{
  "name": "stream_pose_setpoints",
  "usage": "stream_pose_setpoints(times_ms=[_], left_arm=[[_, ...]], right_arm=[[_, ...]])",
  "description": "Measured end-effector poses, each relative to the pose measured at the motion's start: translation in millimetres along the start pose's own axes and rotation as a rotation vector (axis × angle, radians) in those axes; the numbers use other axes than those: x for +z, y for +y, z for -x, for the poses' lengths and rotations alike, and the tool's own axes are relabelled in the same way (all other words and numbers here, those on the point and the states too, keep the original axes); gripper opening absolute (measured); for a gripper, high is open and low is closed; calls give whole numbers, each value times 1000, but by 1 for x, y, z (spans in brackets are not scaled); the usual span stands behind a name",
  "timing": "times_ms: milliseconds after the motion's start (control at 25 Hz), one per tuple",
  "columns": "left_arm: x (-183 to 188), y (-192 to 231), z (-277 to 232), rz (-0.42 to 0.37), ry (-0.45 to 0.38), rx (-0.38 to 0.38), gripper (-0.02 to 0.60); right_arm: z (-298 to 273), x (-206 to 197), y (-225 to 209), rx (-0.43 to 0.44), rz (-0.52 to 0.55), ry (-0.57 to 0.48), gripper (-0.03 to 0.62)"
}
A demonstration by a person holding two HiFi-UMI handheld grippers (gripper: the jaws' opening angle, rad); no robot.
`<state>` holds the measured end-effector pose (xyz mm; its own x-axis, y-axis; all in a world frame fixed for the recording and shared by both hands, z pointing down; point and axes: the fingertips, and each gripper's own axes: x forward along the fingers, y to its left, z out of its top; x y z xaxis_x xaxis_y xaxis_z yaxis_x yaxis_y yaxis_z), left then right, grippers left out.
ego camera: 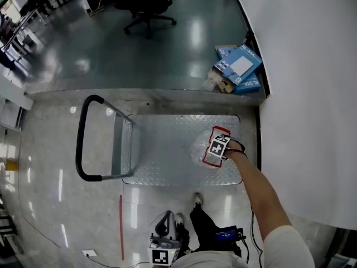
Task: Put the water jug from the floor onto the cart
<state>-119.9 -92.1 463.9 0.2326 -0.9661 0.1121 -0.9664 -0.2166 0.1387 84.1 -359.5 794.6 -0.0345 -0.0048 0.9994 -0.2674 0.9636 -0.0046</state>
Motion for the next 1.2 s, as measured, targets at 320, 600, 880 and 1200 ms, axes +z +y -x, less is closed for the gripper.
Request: stream_pose_setpoints(times_ms=[320,600,880,1200], left_arm=[[-11,-8,-10,40,41,-13,3],[-23,-5,-11,20,49,5,3],[-26,-7,-8,17,55,-7,3],[-23,-9,6,16,52,-25,3]], right_arm=[[-27,-6,-10,42,4,9,302],[-27,2,-17,46,43,-1,302],[-28,-15,-5,29,86,26,304],[-8,-25,-5,3,86,33,304]])
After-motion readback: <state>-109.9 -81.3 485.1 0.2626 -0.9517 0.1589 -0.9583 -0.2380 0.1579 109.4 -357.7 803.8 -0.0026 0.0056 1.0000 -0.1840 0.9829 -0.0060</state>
